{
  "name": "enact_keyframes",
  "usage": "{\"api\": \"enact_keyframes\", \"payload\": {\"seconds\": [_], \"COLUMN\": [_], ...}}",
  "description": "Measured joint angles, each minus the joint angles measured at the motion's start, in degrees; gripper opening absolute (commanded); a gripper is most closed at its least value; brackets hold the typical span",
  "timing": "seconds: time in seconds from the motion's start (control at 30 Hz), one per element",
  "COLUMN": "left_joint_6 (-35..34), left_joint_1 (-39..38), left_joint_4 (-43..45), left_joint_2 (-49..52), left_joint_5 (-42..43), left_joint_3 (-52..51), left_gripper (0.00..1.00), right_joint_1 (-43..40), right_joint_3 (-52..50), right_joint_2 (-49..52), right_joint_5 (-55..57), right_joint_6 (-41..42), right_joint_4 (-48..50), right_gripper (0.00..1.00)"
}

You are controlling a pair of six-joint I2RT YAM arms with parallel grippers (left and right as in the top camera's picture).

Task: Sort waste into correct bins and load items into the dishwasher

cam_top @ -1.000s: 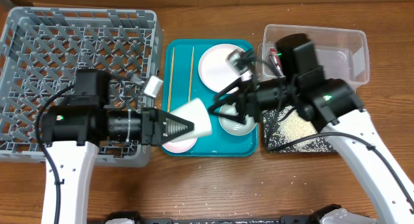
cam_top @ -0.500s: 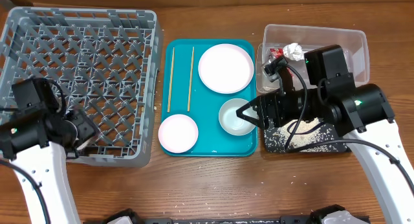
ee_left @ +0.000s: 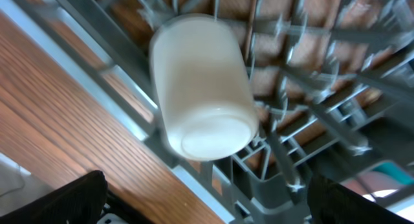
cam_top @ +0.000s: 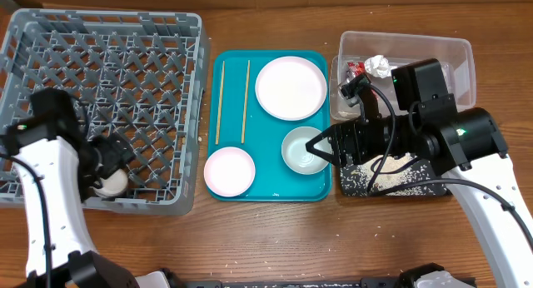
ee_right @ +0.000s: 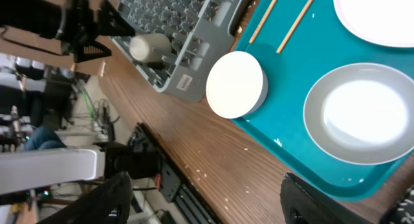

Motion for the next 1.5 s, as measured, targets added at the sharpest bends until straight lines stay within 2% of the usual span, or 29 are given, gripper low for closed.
{"api": "enact_keyframes", "payload": {"seconds": [0.07,0.17,0.2,0.23,0.3,0.37,0.4,0.43,0.53,0.6,0.67,0.7,0.73,0.77,0.8,0.83,0.9,0.93,0.97,1.0,1.03,1.1,1.2,1.5], "left_joint_6": [0.3,3.6,5.8,10.9,15.5,19.5,20.2,20.2,16.7,13.2,10.4,9.9,9.4,9.0,9.4,11.0,14.6,17.1,18.1,19.6,21.9,23.6,25.2,25.7], "left_joint_1": [1.0,1.5,1.5,1.2,0.7,-0.1,-0.4,-0.4,-0.4,-0.4,-0.4,-0.4,-0.4,-0.4,-0.4,-0.4,-0.4,-0.4,-0.4,-0.4,-0.4,-0.4,-0.4,-0.4], "left_joint_4": [-3.9,-9.4,-10.2,-10.6,-10.7,-10.6,-10.9,-12.2,-14.8,-13.7,-11.5,-10.6,-9.1,-8.0,-7.4,-7.2,-7.9,-8.8,-9.0,-9.7,-10.5,-10.9,-12.6,-13.2], "left_joint_2": [0.1,-0.3,-0.5,-1.5,-3.4,-7.0,-10.5,-13.7,-19.3,-21.5,-20.9,-20.0,-19.1,-18.1,-17.4,-17.5,-18.3,-19.4,-20.5,-22.2,-25.2,-30.2,-35.6,-35.9], "left_joint_5": [1.2,6.0,9.1,15.8,22.3,26.9,26.8,25.2,18.6,13.0,9.7,8.9,8.8,9.2,11.0,14.8,22.7,26.8,28.8,30.6,32.7,34.2,34.9,34.9], "left_joint_3": [5.8,17.6,20.1,23.0,24.3,24.7,25.0,25.4,24.6,19.6,11.7,8.8,5.7,2.3,0.4,0.7,4.2,8.1,10.7,13.6,17.0,19.5,20.3,20.3], "left_gripper": [0.98,0.86,0.84,0.83,0.82,0.73,0.54,0.41,0.11,0.10,0.07,0.08,0.16,0.33,0.41,0.54,0.69,0.75,0.80,1.00,1.00,1.00,1.00,1.00], "right_joint_1": [0.0,0.2,0.4,1.5,3.5,7.7,9.9,11.7,13.2,13.4,13.4,13.5,13.6,14.5,15.3,17.4,19.5,20.8,21.4,21.6,21.7,21.7,21.7,21.7], "right_joint_3": [0.0,0.0,0.0,0.0,0.0,0.0,0.0,0.0,0.0,0.0,0.0,0.0,0.0,0.0,0.0,0.0,0.0,0.0,0.0,0.0,0.0,0.0,0.0,0.0], "right_joint_2": [0.0,0.0,0.0,0.0,0.3,1.7,2.9,4.3,5.9,6.2,6.2,6.2,6.2,6.4,6.9,8.8,11.5,13.7,15.2,16.2,17.7,19.0,19.3,19.3], "right_joint_5": [1.8,4.0,4.8,6.8,10.2,14.2,15.8,16.8,17.9,18.3,17.9,17.7,17.7,17.9,17.9,18.9,21.1,23.3,24.7,25.5,26.8,28.3,29.8,26.6], "right_joint_6": [0.0,0.1,0.1,1.0,2.5,4.6,5.4,6.1,7.6,8.7,9.2,9.5,9.8,10.1,10.1,10.2,11.2,12.5,13.9,14.7,16.4,18.2,19.8,20.6], "right_joint_4": [-0.2,0.0,0.2,0.8,1.0,1.1,1.4,1.9,3.5,5.0,6.1,6.1,6.5,7.4,8.0,9.5,10.4,11.5,12.7,13.8,15.4,16.6,17.3,16.3], "right_gripper": [0.80,0.80,0.79,0.78,0.78,0.78,0.78,0.78,0.77,0.69,0.54,0.47,0.45,0.45,0.44,0.44,0.45,0.47,0.53,0.55,0.55,0.64,1.00,1.00]}}
